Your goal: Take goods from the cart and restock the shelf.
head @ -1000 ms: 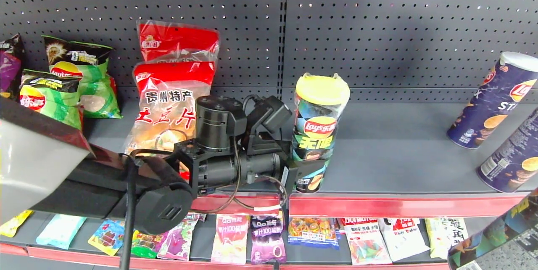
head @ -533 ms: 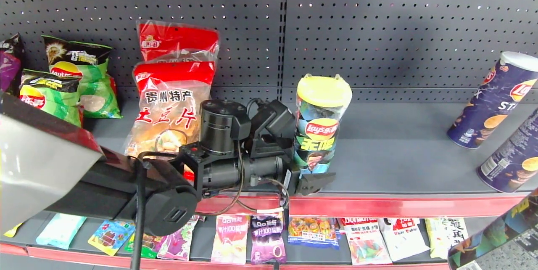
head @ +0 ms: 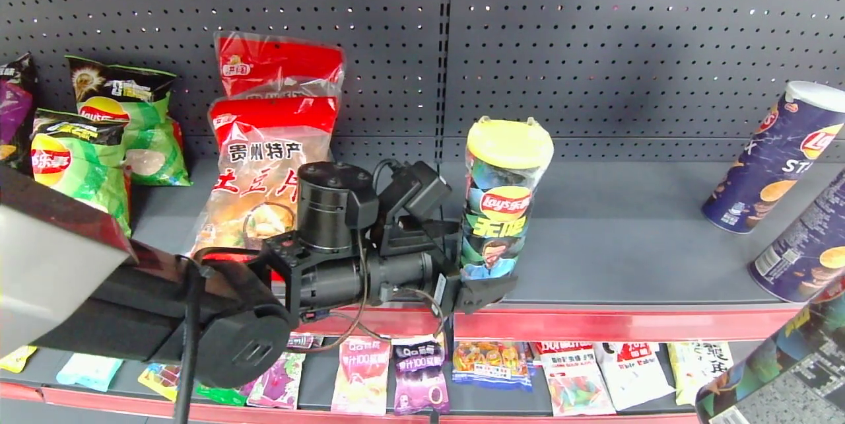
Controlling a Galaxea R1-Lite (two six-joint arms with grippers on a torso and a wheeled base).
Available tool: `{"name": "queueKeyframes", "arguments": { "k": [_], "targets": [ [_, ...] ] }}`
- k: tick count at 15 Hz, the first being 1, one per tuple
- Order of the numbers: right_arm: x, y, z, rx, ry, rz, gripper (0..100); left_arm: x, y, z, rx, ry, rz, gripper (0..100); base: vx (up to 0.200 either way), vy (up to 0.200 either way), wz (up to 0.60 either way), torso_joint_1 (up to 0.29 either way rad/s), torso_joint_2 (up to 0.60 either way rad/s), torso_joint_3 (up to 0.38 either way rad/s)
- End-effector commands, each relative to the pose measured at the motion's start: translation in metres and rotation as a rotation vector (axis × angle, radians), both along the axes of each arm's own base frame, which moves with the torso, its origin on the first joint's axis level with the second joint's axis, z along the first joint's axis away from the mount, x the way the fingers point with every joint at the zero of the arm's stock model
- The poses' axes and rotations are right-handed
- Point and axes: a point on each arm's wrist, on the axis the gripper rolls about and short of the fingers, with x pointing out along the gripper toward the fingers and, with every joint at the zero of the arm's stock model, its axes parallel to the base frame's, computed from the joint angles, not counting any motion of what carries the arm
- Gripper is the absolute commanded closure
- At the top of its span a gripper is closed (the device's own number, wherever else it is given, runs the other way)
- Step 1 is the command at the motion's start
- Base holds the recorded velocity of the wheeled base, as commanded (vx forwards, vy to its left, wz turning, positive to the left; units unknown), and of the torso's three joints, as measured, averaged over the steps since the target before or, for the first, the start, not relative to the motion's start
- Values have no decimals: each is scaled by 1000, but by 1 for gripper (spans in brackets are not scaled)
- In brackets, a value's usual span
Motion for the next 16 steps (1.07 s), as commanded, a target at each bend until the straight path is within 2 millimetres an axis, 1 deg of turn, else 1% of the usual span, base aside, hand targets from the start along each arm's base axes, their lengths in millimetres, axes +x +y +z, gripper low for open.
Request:
{"name": "queueKeyframes", "arguments": {
  "k": [1, 2, 3, 5, 6, 10, 11, 13, 14, 16],
  "targets": [
    [13, 5, 2, -15, 37, 5, 100, -6, 9, 4, -2, -2, 11, 0, 0, 0, 0, 0, 0, 0],
    [24, 9, 9, -21, 47, 9, 100, -7, 21, 5, 0, -1, 32, 0, 0, 0, 0, 0, 0, 0],
    [33, 13, 12, -21, 47, 10, 100, -6, 27, 7, -3, -4, 44, 0, 0, 0, 0, 0, 0, 0],
    [47, 17, 15, -20, 39, 8, 100, -7, 31, 10, -17, -20, 50, 0, 0, 0, 0, 0, 0, 0],
    [61, 23, 18, -22, 38, 6, 100, -7, 37, 8, -21, -25, 64, 0, 0, 0, 0, 0, 0, 0],
    [104, 38, 20, -54, 50, 12, 100, -25, 54, -2, -7, -1, 73, 0, 0, 0, 0, 0, 0, 0],
    [118, 43, 21, -50, 37, 8, 100, -25, 60, 0, -10, -5, 88, 0, 0, 0, 0, 0, 0, 0],
    [140, 50, 21, -44, 23, 5, 100, -26, 66, 2, -11, -8, 102, 0, 0, 0, 0, 0, 0, 0],
    [158, 57, 20, -44, 22, 6, 100, -30, 74, 4, -12, -10, 118, 0, 0, 0, 0, 0, 0, 0],
    [178, 64, 23, -45, 20, 12, 100, -40, 85, 6, -12, -9, 130, 0, 0, 0, 0, 0, 0, 0]
  ]
}}
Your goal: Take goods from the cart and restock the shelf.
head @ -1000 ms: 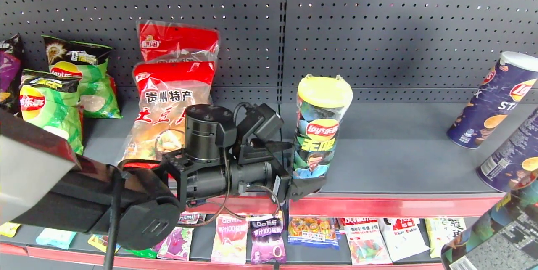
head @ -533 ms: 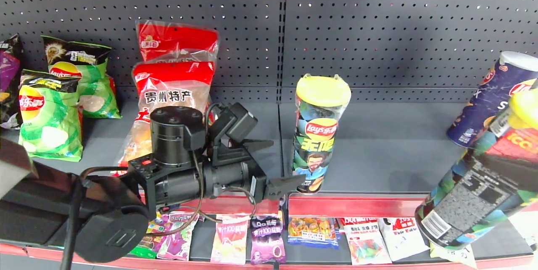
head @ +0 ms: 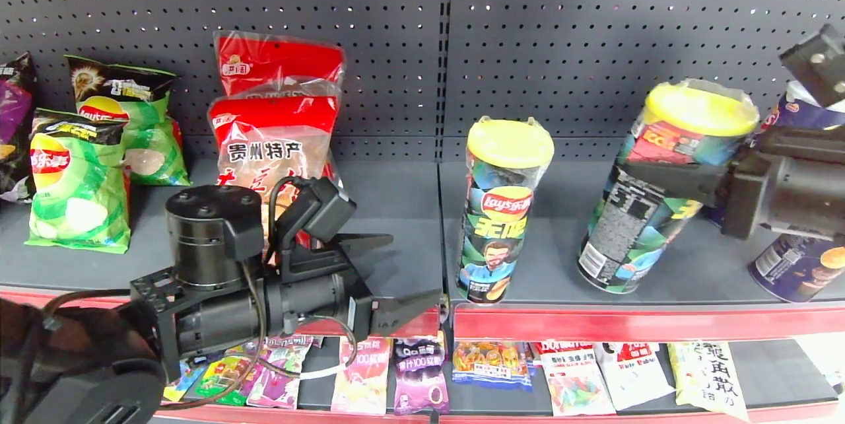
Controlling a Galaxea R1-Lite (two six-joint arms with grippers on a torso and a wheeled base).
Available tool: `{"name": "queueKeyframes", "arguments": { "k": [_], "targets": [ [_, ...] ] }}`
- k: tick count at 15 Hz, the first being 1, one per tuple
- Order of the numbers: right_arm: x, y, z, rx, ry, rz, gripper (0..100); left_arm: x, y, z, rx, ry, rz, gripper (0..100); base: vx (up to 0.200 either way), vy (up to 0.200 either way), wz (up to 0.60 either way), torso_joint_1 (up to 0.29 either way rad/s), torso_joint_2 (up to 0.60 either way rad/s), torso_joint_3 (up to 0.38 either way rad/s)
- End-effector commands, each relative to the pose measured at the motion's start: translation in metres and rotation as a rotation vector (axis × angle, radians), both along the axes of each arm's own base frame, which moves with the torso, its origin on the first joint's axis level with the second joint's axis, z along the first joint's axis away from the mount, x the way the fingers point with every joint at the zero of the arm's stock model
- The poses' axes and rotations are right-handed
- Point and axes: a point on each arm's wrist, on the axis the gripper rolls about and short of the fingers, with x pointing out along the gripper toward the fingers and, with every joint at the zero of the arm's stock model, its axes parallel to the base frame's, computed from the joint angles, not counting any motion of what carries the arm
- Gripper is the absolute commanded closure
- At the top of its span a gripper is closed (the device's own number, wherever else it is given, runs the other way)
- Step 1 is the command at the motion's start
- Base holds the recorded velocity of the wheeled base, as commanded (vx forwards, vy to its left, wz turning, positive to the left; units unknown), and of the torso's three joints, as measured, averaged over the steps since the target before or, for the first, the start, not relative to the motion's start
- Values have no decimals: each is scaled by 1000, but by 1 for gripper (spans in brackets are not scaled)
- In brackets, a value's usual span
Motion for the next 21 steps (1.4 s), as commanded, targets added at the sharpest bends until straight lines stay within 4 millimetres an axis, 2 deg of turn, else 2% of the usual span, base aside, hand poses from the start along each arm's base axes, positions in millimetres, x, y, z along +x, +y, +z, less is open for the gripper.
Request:
{"name": "queueKeyframes", "arguments": {
  "k": [1, 3, 4, 8, 10, 13, 21],
  "targets": [
    [32, 12, -8, -18, 42, 3, 100, -10, 11, 6, -8, -12, 12, 0, 0, 0, 0, 0, 0, 0],
    [54, 18, -10, -31, 49, 3, 100, -21, 22, 9, -13, -22, 29, 0, 0, 0, 0, 0, 0, 0],
    [60, 18, -11, -29, 47, 0, 100, -22, 25, 10, -16, -23, 38, 0, 0, 0, 0, 0, 0, 0],
    [109, 27, -17, -1, -2, 18, 100, -22, 42, 12, -17, -30, 102, 0, 0, 0, 0, 0, 0, 0],
    [131, 35, -16, 9, -13, 42, 100, -23, 46, 10, -12, -23, 113, 0, 0, 0, 0, 0, 0, 0],
    [153, 45, -22, 9, -15, 53, 100, -22, 47, 10, -13, -25, 119, 0, 0, 0, 0, 0, 0, 0],
    [152, 72, -18, 18, -29, 119, 100, -20, 46, 10, -12, -24, 122, 0, 0, 0, 0, 0, 0, 0]
  ]
}}
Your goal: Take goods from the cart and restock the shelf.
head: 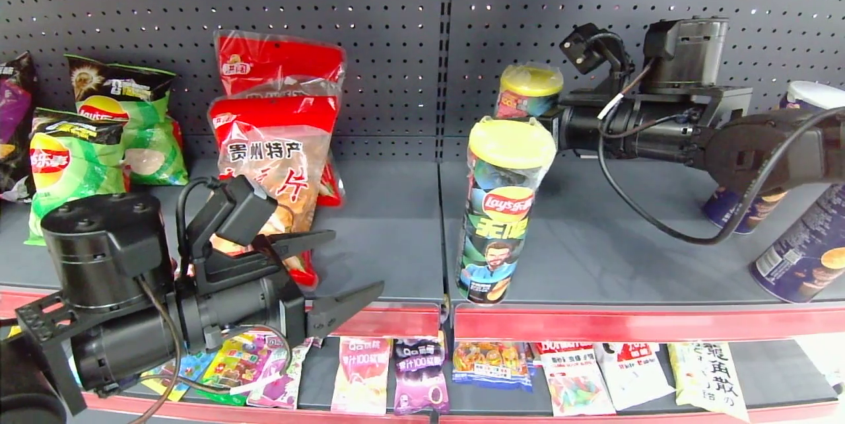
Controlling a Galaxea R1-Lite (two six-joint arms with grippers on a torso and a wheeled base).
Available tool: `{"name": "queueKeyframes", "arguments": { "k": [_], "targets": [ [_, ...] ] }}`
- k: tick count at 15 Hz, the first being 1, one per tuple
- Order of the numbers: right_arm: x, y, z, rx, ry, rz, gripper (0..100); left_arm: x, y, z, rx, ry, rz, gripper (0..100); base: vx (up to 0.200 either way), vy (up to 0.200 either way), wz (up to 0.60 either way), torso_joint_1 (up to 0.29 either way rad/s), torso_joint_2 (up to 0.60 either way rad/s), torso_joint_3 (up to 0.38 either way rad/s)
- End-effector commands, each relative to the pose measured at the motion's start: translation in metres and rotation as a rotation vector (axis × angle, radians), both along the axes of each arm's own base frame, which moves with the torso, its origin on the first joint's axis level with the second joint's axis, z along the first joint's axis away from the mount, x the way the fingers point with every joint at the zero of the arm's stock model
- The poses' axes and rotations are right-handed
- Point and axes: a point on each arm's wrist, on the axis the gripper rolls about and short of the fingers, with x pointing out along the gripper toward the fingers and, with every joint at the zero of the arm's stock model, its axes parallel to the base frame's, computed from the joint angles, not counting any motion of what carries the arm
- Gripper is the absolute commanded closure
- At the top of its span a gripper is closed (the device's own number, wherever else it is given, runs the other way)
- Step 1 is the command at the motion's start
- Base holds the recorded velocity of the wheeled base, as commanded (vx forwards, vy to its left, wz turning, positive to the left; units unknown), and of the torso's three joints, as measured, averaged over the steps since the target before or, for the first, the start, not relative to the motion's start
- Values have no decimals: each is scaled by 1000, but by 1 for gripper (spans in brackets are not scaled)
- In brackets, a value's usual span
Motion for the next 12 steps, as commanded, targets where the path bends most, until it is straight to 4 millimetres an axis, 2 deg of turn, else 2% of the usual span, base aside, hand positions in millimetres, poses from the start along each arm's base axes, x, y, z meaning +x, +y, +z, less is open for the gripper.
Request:
{"name": "queueKeyframes", "arguments": {
  "k": [1, 5, 12],
  "targets": [
    [-3, 8, 2, 3, -6, 22, 100, 2, -1, 0, 0, 1, 0, 0, 0, 0, 0, 0, 0, 0],
    [-2, 22, 6, 10, -21, 53, 100, 0, 0, 0, -1, -1, 0, 0, 0, 0, 0, 0, 0, 0],
    [-6, 21, 0, 0, -1, 53, 100, 1, -1, 2, -4, -9, -2, 0, 0, 0, 0, 0, 0, 0]
  ]
}}
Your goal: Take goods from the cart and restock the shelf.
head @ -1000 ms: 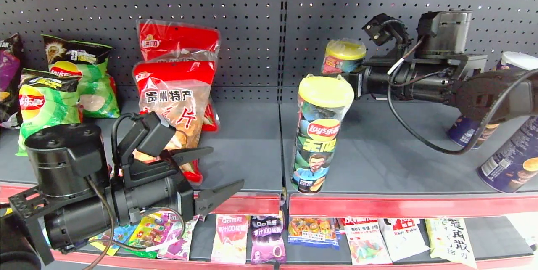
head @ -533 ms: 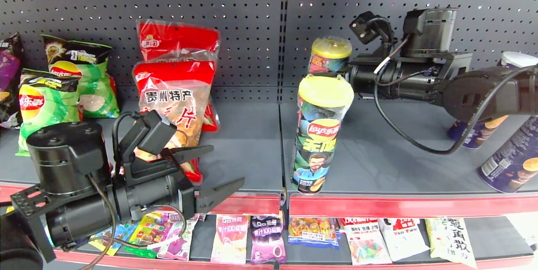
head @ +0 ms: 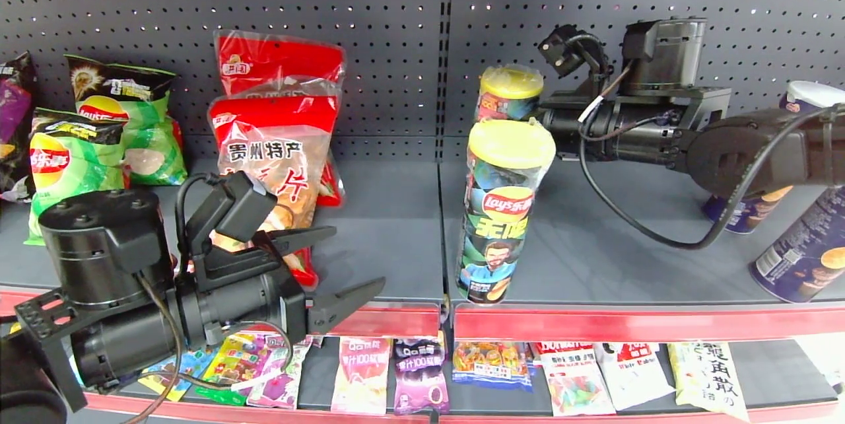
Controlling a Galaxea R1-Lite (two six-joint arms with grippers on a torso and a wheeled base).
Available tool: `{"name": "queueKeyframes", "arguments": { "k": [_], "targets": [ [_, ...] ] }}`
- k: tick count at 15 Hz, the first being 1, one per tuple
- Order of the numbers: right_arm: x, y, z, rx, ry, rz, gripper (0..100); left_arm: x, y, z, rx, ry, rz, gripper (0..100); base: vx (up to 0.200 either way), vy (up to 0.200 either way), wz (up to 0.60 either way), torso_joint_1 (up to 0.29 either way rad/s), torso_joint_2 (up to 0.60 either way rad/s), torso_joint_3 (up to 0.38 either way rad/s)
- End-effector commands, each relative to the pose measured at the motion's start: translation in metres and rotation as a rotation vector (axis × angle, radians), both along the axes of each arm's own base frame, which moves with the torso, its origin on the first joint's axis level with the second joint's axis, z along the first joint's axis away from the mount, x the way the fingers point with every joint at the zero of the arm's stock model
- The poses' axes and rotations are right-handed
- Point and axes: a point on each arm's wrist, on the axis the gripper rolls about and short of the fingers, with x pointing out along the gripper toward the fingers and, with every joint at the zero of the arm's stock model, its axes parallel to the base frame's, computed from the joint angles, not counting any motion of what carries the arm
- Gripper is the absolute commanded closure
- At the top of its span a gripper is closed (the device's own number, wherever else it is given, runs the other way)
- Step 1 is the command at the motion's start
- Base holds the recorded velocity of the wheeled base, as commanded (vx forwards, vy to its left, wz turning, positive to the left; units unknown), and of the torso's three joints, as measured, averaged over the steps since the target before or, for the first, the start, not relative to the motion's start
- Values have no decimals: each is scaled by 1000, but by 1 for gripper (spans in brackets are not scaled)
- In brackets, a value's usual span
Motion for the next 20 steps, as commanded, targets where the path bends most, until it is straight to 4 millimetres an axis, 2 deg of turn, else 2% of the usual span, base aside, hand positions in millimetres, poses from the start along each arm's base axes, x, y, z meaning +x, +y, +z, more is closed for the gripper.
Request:
{"name": "queueKeyframes", "arguments": {
  "k": [1, 5, 6, 13, 14, 18, 20],
  "targets": [
    [-3, -1, 0, -1, 0, 2, 100, 0, -1, -1, 1, 2, -1, 0, 0, 0, 0, 0, 0, 0],
    [-4, 0, -8, -13, 22, 9, 100, 0, -1, -1, 2, 3, -2, 0, 0, 0, 0, 0, 0, 0],
    [-5, -1, -9, -14, 27, 13, 0, 0, -1, -1, 2, 3, -1, 0, 0, 0, 0, 0, 0, 0],
    [-17, -8, 1, -4, 14, 9, 0, 2, -2, -2, 6, 7, -3, 0, 0, 0, 0, 0, 0, 0],
    [-30, -16, 0, -11, 29, -6, 0, 3, -2, -5, 11, 18, -4, 0, 0, 0, 0, 0, 0, 0],
    [-59, -46, -8, -34, 73, -120, 0, 11, -12, -7, 17, 20, -8, 0, 0, 0, 0, 0, 0, 0],
    [-80, -56, -12, -41, 89, -126, 0, 17, -15, -8, 22, 19, -3, 0, 0, 0, 0, 0, 0, 0]
  ]
}}
